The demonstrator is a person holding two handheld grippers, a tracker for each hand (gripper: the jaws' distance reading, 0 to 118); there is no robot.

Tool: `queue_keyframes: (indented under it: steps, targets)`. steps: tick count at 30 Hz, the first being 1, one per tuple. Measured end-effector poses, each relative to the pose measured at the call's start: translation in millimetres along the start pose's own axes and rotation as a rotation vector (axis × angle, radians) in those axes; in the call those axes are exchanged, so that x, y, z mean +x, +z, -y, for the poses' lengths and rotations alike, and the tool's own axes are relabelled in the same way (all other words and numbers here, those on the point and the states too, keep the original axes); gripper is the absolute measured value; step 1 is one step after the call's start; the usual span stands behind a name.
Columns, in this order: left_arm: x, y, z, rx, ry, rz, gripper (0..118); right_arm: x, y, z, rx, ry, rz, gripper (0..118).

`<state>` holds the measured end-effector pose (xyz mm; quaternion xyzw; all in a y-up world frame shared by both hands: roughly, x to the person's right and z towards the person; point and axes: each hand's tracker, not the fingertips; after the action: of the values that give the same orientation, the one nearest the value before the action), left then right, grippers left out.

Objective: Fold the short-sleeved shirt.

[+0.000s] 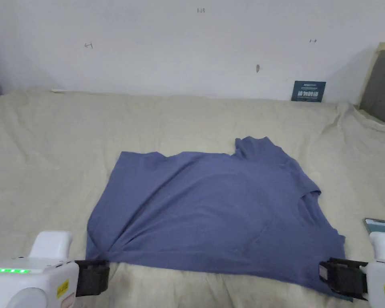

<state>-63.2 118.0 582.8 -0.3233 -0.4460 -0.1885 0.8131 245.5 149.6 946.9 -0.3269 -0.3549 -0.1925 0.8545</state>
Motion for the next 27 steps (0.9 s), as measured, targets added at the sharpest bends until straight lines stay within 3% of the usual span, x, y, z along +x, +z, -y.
queue_keyframes:
  steps: [1,2,3,4,5,9,15,16,19,20,27]
  targets:
    - [3.1,1.1,5.2,0.000,-0.008,0.006,98,-8.8,5.2,8.8,0.045,-0.001,0.028,50]
    - [7.9,3.5,11.4,0.005,-0.004,0.007,83,-16.0,6.9,17.4,0.075,-0.014,0.044,12]
    - [9.8,0.7,14.9,-0.011,0.003,0.006,63,-20.0,2.6,26.2,0.076,-0.023,0.059,0]
    - [10.9,-2.3,19.1,-0.027,0.004,0.002,30,-23.3,0.1,31.7,0.052,-0.019,0.047,0]
    - [11.4,-5.4,23.1,-0.035,0.011,-0.005,5,-23.5,-3.7,36.5,0.034,-0.020,0.022,0]
    - [6.5,-15.0,30.6,-0.081,0.074,0.016,0,-22.9,-22.9,46.6,-0.010,-0.059,-0.002,0]
    - [-5.1,-27.0,13.8,-0.036,0.077,-0.022,1,-24.1,-41.0,38.0,-0.046,-0.054,-0.010,0]
    - [-8.5,-30.1,10.2,-0.012,0.086,-0.030,15,-26.8,-42.7,36.1,-0.052,-0.054,-0.011,0]
    - [-19.7,-45.2,-1.1,-0.035,0.062,-0.062,106,-24.3,-52.0,29.8,-0.072,-0.060,-0.022,0]
    - [-23.4,-51.1,-2.4,-0.044,0.060,-0.065,110,-25.0,-53.4,29.0,-0.078,-0.065,-0.025,0]
    - [-23.3,-81.8,11.8,-0.115,0.114,-0.038,107,-11.3,-67.8,19.6,-0.101,-0.100,-0.019,0]
